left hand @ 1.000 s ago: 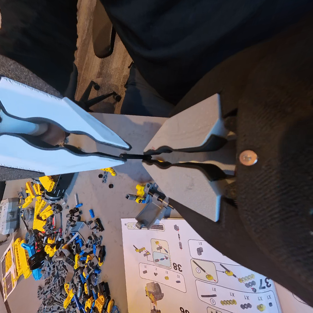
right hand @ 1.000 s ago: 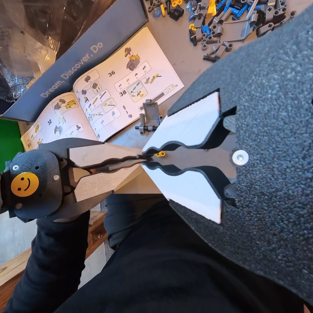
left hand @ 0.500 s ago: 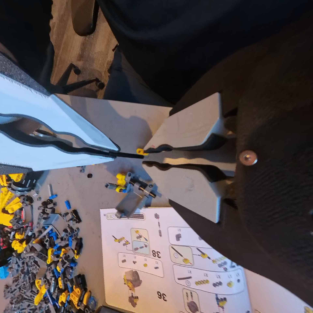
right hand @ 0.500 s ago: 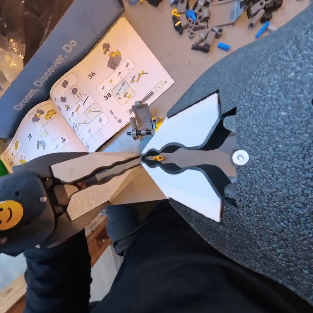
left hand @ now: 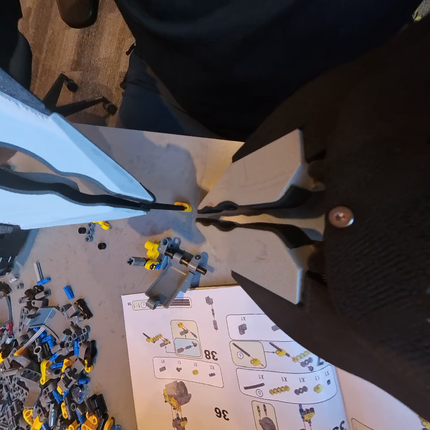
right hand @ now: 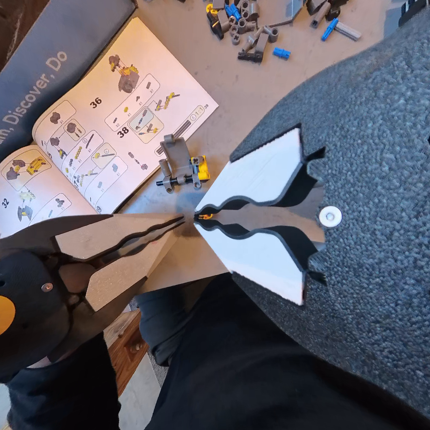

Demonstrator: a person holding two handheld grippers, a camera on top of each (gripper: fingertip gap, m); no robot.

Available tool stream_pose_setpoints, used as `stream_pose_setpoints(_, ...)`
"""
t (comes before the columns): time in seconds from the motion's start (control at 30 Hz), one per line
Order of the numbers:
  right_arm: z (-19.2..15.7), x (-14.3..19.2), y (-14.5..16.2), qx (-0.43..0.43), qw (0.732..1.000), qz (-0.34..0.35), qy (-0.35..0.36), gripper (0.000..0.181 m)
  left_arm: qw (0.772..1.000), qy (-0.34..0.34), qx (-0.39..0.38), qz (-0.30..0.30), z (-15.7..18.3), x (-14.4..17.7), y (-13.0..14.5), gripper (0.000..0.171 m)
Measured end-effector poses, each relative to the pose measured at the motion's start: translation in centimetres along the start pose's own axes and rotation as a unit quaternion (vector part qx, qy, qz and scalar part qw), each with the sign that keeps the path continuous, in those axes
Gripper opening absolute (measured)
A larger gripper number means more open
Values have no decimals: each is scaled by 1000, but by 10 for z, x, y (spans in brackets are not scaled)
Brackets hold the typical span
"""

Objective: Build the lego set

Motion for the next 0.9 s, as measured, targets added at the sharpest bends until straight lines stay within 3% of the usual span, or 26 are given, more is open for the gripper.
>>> stream_pose_setpoints(0.9, -7, -3, -2, 27, 999, -25, 32, 3, 999, 45, -21, 18, 3, -11, -15, 6)
Point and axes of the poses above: each gripper's, where its closed fingertips meet, x back along the fingers, y out of its underside, z = x × y across the jaws, the point moved 5 cm from there along x, back along the fingers, and after that the axes turned 7 degrees about -x, right-handed, at the moved point
